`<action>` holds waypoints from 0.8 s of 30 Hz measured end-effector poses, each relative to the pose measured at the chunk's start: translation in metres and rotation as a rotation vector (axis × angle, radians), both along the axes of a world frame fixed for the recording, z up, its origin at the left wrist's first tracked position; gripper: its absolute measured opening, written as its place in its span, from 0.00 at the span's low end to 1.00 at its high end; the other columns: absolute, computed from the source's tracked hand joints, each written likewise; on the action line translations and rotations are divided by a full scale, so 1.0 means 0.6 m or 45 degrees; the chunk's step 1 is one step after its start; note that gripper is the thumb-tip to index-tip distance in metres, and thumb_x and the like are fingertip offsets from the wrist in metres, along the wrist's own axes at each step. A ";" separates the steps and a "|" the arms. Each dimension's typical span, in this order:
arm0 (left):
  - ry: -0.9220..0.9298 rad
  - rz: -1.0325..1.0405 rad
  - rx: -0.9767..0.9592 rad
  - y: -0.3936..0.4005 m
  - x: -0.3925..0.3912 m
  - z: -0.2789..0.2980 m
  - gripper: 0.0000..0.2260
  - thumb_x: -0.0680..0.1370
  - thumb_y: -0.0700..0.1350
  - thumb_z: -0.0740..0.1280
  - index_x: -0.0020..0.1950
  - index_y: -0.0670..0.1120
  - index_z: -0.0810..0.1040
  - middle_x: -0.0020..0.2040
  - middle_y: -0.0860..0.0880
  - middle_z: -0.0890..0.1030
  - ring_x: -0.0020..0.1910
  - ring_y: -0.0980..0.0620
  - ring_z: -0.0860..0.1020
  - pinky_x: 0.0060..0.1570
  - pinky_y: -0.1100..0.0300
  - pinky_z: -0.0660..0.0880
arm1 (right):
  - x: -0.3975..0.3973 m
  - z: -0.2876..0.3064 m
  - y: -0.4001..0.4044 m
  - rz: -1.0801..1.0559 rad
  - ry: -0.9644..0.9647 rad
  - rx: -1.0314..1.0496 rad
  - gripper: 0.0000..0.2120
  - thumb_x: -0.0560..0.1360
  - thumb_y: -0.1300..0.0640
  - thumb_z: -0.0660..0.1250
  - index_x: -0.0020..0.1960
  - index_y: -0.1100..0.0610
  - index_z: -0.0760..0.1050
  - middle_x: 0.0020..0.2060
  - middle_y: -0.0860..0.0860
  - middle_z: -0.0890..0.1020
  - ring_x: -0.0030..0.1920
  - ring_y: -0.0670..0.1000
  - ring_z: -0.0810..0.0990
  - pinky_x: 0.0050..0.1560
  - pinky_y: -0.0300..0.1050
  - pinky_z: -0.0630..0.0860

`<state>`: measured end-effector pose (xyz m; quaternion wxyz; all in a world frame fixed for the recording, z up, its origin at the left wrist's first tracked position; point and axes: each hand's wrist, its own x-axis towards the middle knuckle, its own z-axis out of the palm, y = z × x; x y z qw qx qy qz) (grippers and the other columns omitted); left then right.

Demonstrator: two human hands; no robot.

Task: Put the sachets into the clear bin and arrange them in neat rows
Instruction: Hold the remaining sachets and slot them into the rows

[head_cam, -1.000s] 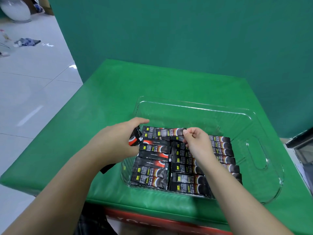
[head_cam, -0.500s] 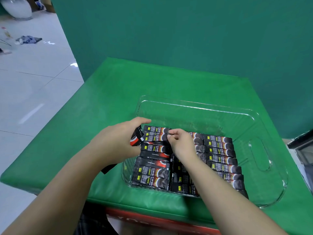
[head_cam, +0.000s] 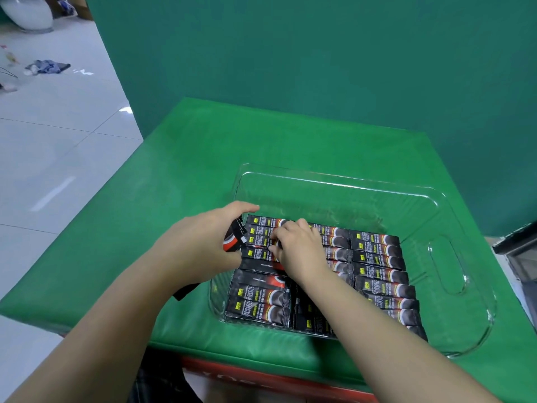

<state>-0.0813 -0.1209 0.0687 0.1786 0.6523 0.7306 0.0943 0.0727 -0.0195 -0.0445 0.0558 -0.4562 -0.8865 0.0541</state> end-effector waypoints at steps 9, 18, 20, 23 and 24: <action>-0.006 -0.011 0.007 0.000 -0.003 -0.003 0.32 0.73 0.46 0.66 0.71 0.67 0.56 0.37 0.51 0.78 0.30 0.54 0.72 0.32 0.55 0.71 | -0.002 0.012 -0.004 0.011 0.084 -0.026 0.14 0.77 0.48 0.63 0.60 0.52 0.76 0.57 0.48 0.77 0.59 0.52 0.69 0.58 0.48 0.64; -0.029 0.022 0.046 -0.001 -0.002 -0.003 0.34 0.70 0.46 0.67 0.71 0.65 0.56 0.37 0.56 0.75 0.33 0.58 0.73 0.36 0.57 0.72 | -0.009 0.141 -0.085 0.113 1.132 -0.756 0.07 0.72 0.57 0.72 0.39 0.48 0.75 0.31 0.40 0.75 0.33 0.41 0.70 0.38 0.31 0.68; -0.018 0.022 0.042 -0.002 0.000 -0.002 0.35 0.70 0.46 0.67 0.72 0.64 0.56 0.37 0.56 0.75 0.33 0.58 0.72 0.36 0.57 0.72 | -0.017 0.143 -0.092 0.068 1.137 -0.825 0.08 0.71 0.59 0.73 0.41 0.52 0.74 0.30 0.41 0.74 0.31 0.40 0.68 0.35 0.31 0.67; 0.000 0.024 0.050 -0.002 0.001 -0.001 0.34 0.69 0.46 0.66 0.72 0.64 0.57 0.35 0.55 0.73 0.32 0.58 0.71 0.35 0.58 0.70 | -0.024 0.140 -0.096 -0.038 1.143 -0.850 0.11 0.69 0.57 0.75 0.43 0.53 0.73 0.34 0.44 0.76 0.32 0.42 0.70 0.37 0.36 0.69; 0.002 0.025 0.049 -0.002 0.001 -0.001 0.34 0.69 0.46 0.66 0.72 0.65 0.57 0.35 0.54 0.73 0.32 0.58 0.71 0.36 0.57 0.71 | -0.024 0.139 -0.097 -0.073 1.111 -0.821 0.11 0.68 0.55 0.76 0.41 0.52 0.72 0.33 0.44 0.76 0.33 0.42 0.70 0.37 0.37 0.70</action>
